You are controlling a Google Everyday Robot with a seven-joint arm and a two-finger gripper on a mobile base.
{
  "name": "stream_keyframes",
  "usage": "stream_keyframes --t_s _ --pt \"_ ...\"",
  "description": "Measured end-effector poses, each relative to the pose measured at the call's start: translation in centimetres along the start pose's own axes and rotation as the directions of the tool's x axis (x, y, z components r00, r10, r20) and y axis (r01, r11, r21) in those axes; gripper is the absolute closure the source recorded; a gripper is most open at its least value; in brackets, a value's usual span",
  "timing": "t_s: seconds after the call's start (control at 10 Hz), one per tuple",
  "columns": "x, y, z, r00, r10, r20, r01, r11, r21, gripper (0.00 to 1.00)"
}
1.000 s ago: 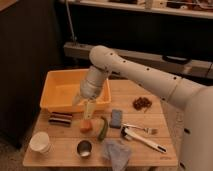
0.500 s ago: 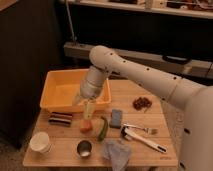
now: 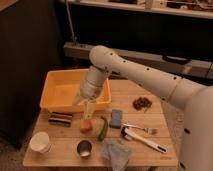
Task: Place apple in metal cup
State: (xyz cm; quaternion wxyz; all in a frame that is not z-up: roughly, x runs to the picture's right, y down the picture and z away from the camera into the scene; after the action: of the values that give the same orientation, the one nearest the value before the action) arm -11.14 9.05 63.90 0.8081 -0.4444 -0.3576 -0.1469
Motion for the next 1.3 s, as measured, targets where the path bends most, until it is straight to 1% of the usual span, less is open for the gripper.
stream_keyframes --t_s 0.3,0.4,0.5,0.6,0.7,0.8,0.9,1.0,1.2,1.3 --pt "-0.1 -0.1 -0.1 1.000 -0.011 -0.007 0.011 1.000 0.002 0.34" --pt "0.0 0.0 -0.1 0.999 -0.038 -0.030 0.038 0.999 0.002 0.34" --pt "0.3 0.1 0.2 0.988 -0.131 -0.082 0.133 0.991 0.016 0.34" --pt "0.6 0.3 0.3 0.971 -0.206 -0.122 0.212 0.977 0.036 0.34" --pt "1.1 0.4 0.3 0.947 -0.272 -0.174 0.284 0.957 0.050 0.34" --pt "2.0 0.3 0.5 0.911 -0.339 -0.234 0.361 0.931 0.056 0.34" --pt "2.7 0.1 0.6 0.881 -0.384 -0.275 0.412 0.910 0.049 0.34" --pt "2.8 0.0 0.7 0.871 -0.399 -0.286 0.428 0.902 0.046 0.34" --pt "2.8 0.0 0.7 0.871 -0.400 -0.286 0.429 0.902 0.045 0.34" --pt "2.9 0.1 0.9 0.866 -0.403 -0.296 0.433 0.900 0.042 0.34"
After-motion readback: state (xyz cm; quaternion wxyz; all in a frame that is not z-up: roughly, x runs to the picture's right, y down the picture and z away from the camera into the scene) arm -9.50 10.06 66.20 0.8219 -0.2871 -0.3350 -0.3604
